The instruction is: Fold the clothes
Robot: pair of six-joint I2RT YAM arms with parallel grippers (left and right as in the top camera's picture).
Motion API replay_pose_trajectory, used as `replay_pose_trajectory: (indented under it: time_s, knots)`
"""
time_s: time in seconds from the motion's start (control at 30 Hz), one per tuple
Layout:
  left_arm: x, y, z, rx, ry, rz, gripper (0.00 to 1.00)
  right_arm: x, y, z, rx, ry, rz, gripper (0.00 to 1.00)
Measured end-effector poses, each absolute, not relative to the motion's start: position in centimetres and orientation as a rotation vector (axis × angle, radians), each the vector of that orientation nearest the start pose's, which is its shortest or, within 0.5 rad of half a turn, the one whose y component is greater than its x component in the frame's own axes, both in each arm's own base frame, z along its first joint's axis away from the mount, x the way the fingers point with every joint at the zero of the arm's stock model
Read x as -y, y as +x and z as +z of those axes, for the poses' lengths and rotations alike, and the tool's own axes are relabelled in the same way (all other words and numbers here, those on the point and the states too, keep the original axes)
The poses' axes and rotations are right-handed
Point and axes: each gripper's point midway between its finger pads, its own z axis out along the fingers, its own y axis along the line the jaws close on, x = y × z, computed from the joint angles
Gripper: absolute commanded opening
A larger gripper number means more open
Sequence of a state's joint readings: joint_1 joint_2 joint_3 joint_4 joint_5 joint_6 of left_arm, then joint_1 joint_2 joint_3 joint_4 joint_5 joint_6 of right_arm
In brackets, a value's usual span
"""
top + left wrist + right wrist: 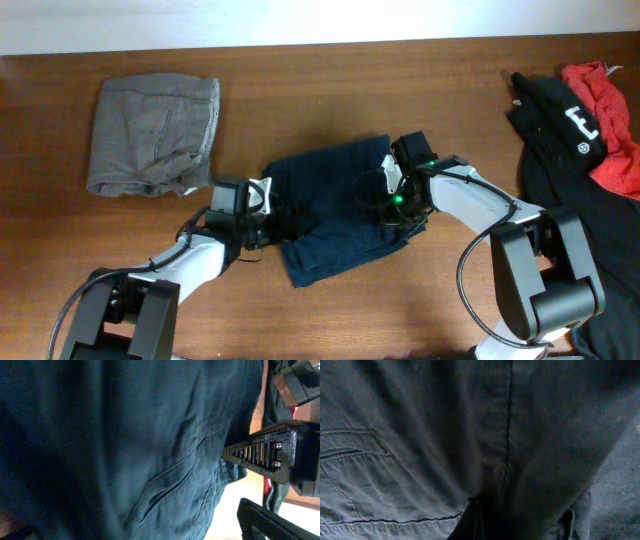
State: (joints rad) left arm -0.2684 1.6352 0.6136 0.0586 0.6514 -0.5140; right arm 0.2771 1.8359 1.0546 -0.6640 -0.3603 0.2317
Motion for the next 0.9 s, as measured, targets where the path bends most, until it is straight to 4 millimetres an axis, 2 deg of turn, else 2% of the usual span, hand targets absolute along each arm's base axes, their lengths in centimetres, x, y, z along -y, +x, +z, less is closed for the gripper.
replay_pose_trajectory:
  time_s: [0.07,0.1,0.13,0.2,0.23,0.3,0.37,0.47,0.6,0.67,0.7,0.8,0.83,0.9]
  knots:
    - [19.7,29.8,2.7,-2.603,-0.02,-1.111,0.9,-15.1,30.6,0.5,-3.058,-0.099,0.592,0.04]
    - [20.0,29.9,2.6,-2.595,-0.01,-1.104,0.81,-15.1,30.6,0.4,-3.062,-0.094,0.597,0.04]
    - [20.5,30.1,2.5,-2.587,0.002,-1.097,0.68,-15.1,30.7,0.4,-3.064,-0.093,0.602,0.04]
    - [21.1,30.3,1.9,-2.581,0.0,-1.092,0.22,-15.1,30.7,0.4,-3.066,-0.089,0.609,0.04]
    - [21.3,30.3,1.5,-2.588,-0.009,-1.089,0.19,-15.2,30.7,0.4,-3.067,-0.089,0.612,0.04]
    - [21.1,30.2,0.6,-2.607,-0.035,-1.068,0.06,-15.1,30.6,0.4,-3.072,-0.085,0.613,0.04]
    - [21.1,30.1,0.1,-2.615,-0.04,-1.068,0.01,-15.2,30.6,0.4,-3.074,-0.092,0.619,0.04]
    - [21.1,30.1,0.2,-2.611,-0.046,-1.072,0.01,-15.1,30.2,0.4,-3.088,-0.128,0.613,0.04]
    - [20.9,29.5,0.3,-2.643,-0.017,-1.064,0.01,-14.0,27.7,0.5,-3.195,-0.139,0.582,0.04]
    - [20.4,29.2,0.9,-2.672,-0.001,-1.044,0.01,-13.2,26.9,2.1,-3.197,-0.169,0.564,0.04]
    - [20.0,29.2,1.3,-2.683,0.001,-1.034,0.01,-13.0,26.9,3.2,-3.177,-0.18,0.561,0.04]
    - [18.3,31.2,4.5,-2.634,0.003,-1.0,0.01,-12.9,27.9,10.2,-2.986,-0.242,0.564,0.04]
    - [17.8,32.0,5.7,-2.612,0.002,-0.993,0.01,-13.0,28.5,14.0,-2.876,-0.268,0.569,0.04]
    - [16.4,35.0,9.7,-2.51,0.009,-0.973,0.01,-13.0,28.6,18.2,-2.76,-0.29,0.574,0.04]
